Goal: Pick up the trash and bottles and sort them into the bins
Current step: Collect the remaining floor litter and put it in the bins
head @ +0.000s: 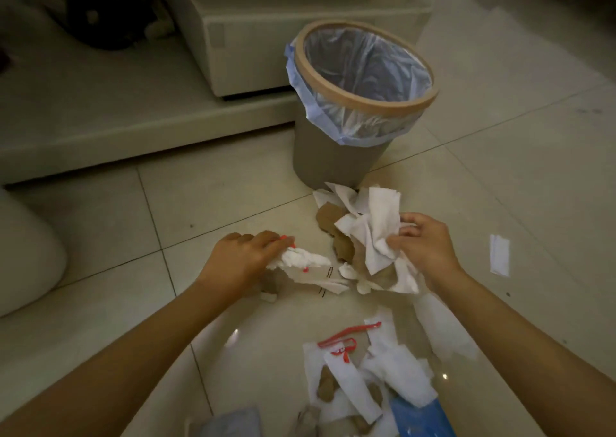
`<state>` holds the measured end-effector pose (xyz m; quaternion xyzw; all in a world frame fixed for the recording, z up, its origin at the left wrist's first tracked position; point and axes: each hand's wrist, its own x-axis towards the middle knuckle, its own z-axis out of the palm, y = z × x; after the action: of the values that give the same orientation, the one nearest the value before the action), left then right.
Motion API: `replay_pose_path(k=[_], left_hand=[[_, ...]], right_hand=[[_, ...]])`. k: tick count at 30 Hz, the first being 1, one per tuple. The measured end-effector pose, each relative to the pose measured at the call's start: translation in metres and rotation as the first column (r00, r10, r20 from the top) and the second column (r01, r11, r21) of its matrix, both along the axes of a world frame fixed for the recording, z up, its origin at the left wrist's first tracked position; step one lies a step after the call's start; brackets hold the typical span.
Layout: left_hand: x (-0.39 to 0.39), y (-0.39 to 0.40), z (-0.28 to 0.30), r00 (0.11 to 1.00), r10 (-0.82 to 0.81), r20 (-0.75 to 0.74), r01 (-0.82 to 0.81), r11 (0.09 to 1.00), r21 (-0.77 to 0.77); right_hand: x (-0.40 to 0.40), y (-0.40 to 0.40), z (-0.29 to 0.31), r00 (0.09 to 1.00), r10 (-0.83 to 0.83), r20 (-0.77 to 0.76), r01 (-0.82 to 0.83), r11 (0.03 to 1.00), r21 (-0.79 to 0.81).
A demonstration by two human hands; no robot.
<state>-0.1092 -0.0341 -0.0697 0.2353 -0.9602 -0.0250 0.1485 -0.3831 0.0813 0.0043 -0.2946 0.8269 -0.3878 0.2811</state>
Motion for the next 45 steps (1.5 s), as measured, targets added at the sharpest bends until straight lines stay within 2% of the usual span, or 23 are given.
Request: replay_pose_path(k=[3, 9, 19, 26, 30, 32, 37, 41, 43, 45], left_hand=[[0.026, 0.003, 0.018, 0.996, 0.092, -0.017, -0.093, 0.996, 0.0], [0.077, 0.005, 0.066, 0.977, 0.209, -0.037, -0.211, 0.974, -0.084], [0.181, 0.011, 0.166, 0.879, 0.429, -0.21, -0.469, 0.86, -0.204], [0.251, 0.014, 0.224, 0.746, 0.553, -0.371, -0.661, 0.682, -0.314], [0.293, 0.003, 0.238, 0.65, 0.615, -0.447, -0.757, 0.58, -0.302], [0.312, -0.004, 0.24, 0.637, 0.618, -0.462, -0.769, 0.548, -0.328], [0.345, -0.034, 0.236, 0.652, 0.625, -0.428, -0.756, 0.493, -0.431], [0.36, -0.061, 0.22, 0.642, 0.687, -0.34, -0.763, 0.527, -0.374], [0.365, -0.075, 0.207, 0.582, 0.785, -0.213, -0.806, 0.521, -0.281], [0.367, -0.087, 0.195, 0.52, 0.854, -0.031, -0.844, 0.507, -0.177]], right_hand=[[0.023, -0.008, 0.02, 0.989, 0.031, 0.145, -0.027, 0.999, -0.03], [0.076, -0.025, 0.049, 0.966, 0.144, 0.215, -0.106, 0.979, -0.177], [0.196, -0.069, 0.128, 0.887, 0.445, 0.119, -0.363, 0.834, -0.414], [0.291, -0.095, 0.181, 0.791, 0.611, -0.002, -0.502, 0.649, -0.572], [0.346, -0.115, 0.195, 0.757, 0.651, -0.055, -0.538, 0.574, -0.617], [0.373, -0.125, 0.197, 0.743, 0.667, -0.054, -0.54, 0.551, -0.637], [0.44, -0.156, 0.189, 0.741, 0.669, -0.056, -0.525, 0.525, -0.669], [0.481, -0.189, 0.169, 0.765, 0.638, -0.091, -0.531, 0.544, -0.65], [0.492, -0.21, 0.151, 0.753, 0.653, -0.083, -0.587, 0.608, -0.535], [0.493, -0.228, 0.137, 0.704, 0.7, -0.117, -0.7, 0.658, -0.278]])
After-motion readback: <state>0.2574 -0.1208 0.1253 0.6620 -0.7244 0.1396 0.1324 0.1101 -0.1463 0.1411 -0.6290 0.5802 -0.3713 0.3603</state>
